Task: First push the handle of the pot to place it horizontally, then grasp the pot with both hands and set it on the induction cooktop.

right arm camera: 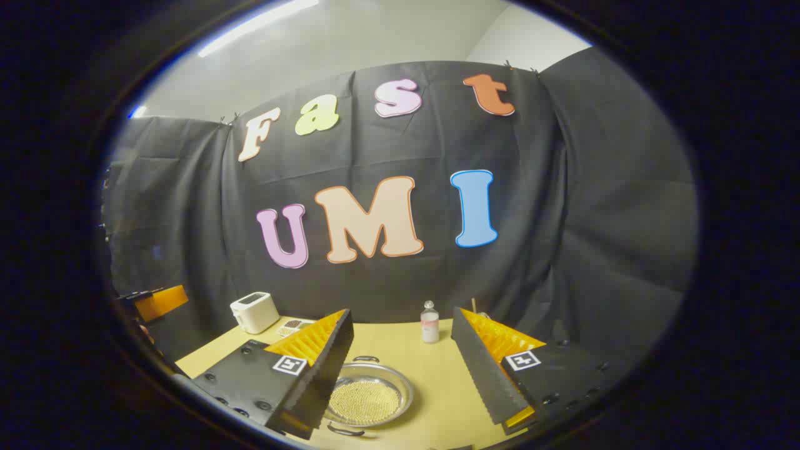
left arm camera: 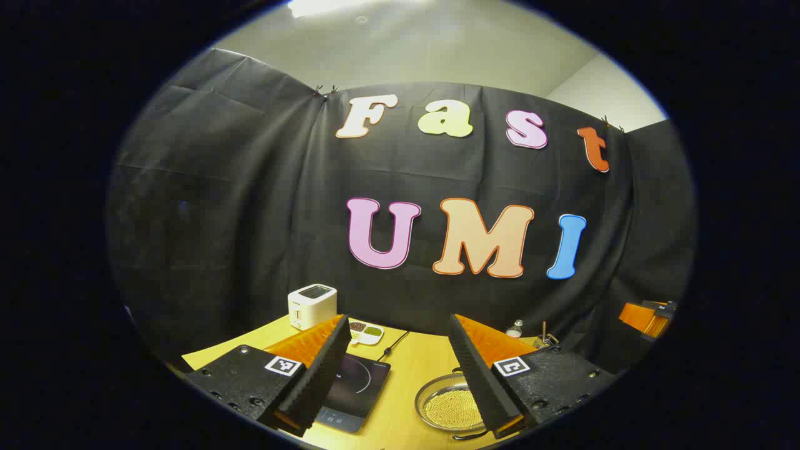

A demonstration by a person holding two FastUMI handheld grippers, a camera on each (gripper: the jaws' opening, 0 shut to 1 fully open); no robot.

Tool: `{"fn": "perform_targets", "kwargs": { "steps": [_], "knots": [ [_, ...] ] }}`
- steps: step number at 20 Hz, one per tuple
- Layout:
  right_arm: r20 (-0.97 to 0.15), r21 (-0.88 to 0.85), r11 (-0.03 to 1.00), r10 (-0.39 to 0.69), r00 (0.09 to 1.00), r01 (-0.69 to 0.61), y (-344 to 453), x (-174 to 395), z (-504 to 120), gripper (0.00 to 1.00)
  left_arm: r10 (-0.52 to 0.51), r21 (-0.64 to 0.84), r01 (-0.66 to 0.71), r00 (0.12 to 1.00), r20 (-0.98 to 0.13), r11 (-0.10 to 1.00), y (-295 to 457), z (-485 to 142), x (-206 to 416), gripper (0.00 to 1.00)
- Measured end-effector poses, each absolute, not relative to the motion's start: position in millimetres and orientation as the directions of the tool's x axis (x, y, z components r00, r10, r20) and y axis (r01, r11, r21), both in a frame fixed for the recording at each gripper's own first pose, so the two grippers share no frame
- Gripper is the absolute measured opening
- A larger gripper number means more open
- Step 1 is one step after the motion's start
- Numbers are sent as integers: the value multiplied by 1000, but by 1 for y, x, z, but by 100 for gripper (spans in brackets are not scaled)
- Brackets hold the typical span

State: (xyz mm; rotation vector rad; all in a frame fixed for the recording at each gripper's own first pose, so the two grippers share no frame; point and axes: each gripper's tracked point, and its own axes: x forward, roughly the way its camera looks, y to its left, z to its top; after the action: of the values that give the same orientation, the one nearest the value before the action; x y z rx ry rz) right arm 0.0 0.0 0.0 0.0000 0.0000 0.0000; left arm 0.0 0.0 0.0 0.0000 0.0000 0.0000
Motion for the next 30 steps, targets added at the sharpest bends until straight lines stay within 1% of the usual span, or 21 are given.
{"fn": "perform_targets", "kwargs": {
  "steps": [1,2,4,7,8,9,10,11,12,13,14,15,20,21,22,23,24,25,27,28,30],
  "knots": [
    [3,1,1000,-4,1000,4,0,3,2,92,0,5,0,1000,-5,1000,2,0,4,96],
    [9,2,1000,-7,1000,7,2,6,5,92,0,15,1,1000,-9,1000,3,-1,9,92],
    [17,8,1000,-30,999,30,4,11,9,91,-14,35,15,1000,-18,999,7,0,16,96],
    [10,19,998,-60,998,59,16,13,12,90,-38,78,40,999,-24,996,14,9,27,96],
    [13,16,998,-65,998,65,19,13,13,89,-43,98,45,999,-22,994,16,11,30,92],
    [14,9,997,-72,997,72,22,13,13,89,-47,115,49,999,-22,992,18,13,32,92],
    [13,2,997,-81,997,81,23,13,12,89,-54,128,56,998,-22,990,18,13,34,95],
    [13,-1,996,-91,996,91,23,13,11,89,-67,131,70,997,-23,989,16,13,36,92],
    [16,1,995,-101,995,101,25,11,12,98,-84,128,87,996,-28,988,13,11,38,93],
    [18,3,994,-105,994,105,27,9,12,89,-99,120,103,994,-33,987,11,9,38,96],
    [23,3,994,-110,994,110,28,6,13,89,-115,112,118,993,-38,987,9,7,38,96],
    [30,-3,993,-116,993,116,28,4,13,89,-128,105,132,991,-41,986,7,6,37,93],
    [25,-18,988,-152,988,153,24,-6,8,89,-172,89,176,984,-55,980,1,1,40,93],
    [23,-21,987,-157,987,158,23,-7,7,89,-180,90,185,982,-55,979,0,1,40,96],
    [22,-24,986,-166,986,166,20,-9,5,89,-188,93,193,981,-54,977,-3,1,41,96],
    [15,-25,985,-171,985,171,19,-10,2,96,-192,97,197,980,-54,976,-3,1,41,96],
    [10,-21,985,-172,985,172,20,-11,1,96,-196,98,200,979,-51,975,-4,0,41,96],
    [8,-19,985,-171,985,171,21,-12,0,96,-200,93,204,979,-49,975,-6,1,42,93],
    [1,-24,986,-163,987,163,22,-14,-3,96,-203,78,207,977,-58,975,-6,-3,41,93],
    [-11,-25,987,-159,987,159,24,-15,-6,84,-202,72,206,977,-62,976,-5,-5,39,96],
    [-35,-27,989,-145,989,144,26,-10,-14,60,-195,64,200,978,-70,978,-3,-9,39,96]
  ]
}}
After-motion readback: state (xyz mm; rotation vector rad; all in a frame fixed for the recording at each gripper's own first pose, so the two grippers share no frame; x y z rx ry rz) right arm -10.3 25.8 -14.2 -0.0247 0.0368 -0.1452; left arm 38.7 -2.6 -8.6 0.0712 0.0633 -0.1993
